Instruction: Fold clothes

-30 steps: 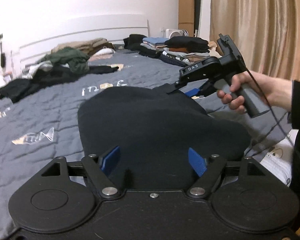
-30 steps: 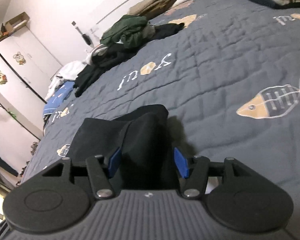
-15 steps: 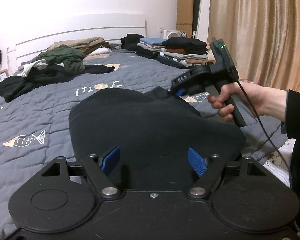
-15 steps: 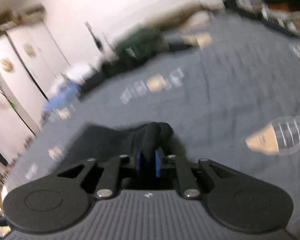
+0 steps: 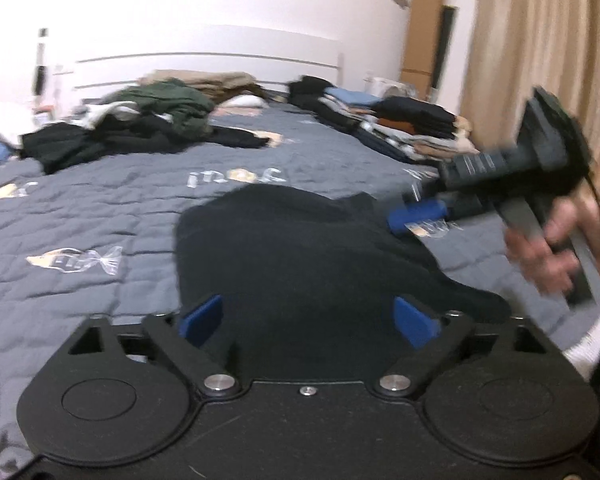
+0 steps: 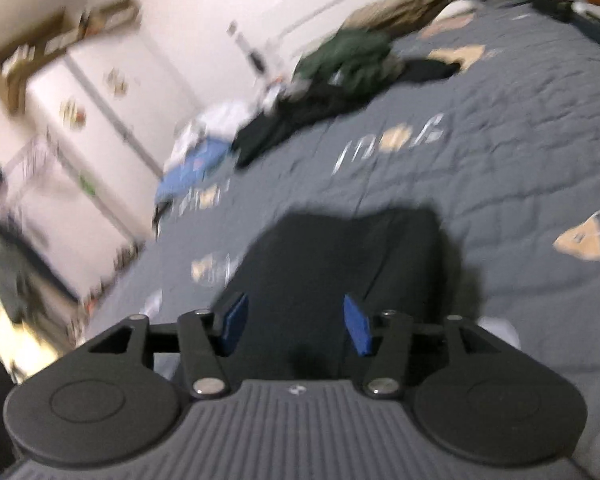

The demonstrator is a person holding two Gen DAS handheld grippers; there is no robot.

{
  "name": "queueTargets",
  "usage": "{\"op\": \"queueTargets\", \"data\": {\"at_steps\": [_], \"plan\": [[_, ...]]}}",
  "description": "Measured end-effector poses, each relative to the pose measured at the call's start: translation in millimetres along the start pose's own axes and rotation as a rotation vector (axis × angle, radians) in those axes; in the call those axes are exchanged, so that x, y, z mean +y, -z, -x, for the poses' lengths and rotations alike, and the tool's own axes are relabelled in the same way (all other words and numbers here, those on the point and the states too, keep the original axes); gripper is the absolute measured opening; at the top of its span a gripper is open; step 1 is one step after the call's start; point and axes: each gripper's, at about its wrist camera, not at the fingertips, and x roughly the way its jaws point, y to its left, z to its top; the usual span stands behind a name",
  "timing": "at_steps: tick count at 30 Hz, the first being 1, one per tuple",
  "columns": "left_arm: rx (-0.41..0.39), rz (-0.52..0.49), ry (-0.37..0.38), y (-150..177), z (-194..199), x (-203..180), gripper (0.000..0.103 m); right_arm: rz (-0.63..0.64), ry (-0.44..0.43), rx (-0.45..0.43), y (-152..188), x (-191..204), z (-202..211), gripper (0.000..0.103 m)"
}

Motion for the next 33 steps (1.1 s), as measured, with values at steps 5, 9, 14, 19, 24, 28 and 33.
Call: {"op": "queueTargets", "data": {"at_steps": [5,9,14,19,24,28,33], "plan": [[-0.031,0.054,-0.011,-6.8,5.8,5.5,0.096,0.066,0.036,0.041,18.5,10.2,-3.5,0.054],[-0.034,0.093,-0.017,-10.4,5.8,8.6,0.096,0.075,0.078,0.067,33.5,4.3,3.5,0.055],[-0.035,0.108,-0.020,-11.7,6.2,6.3,0.101,0.072,0.148,0.024,43.6,14.3,23.3,0.056],[-0.045,0.129,-0.042,-14.6,8.9,0.1,0.103,0.047,0.197,-0.063,53.5,32.4,44.3,0.057],[-0.057,0.145,-0.054,-26.6,15.6,-11.3,0.103,-0.018,0.215,-0.096,57.7,41.5,66.1,0.058],[-0.051,0.166,-0.064,-41.9,27.2,-20.9,0.103,-0.034,0.245,-0.101,56.3,54.0,88.0,0.058],[-0.011,0.149,-0.072,-73.0,58.4,-29.3,0.103,-0.054,0.262,-0.100,50.1,73.0,115.8,0.058]]}}
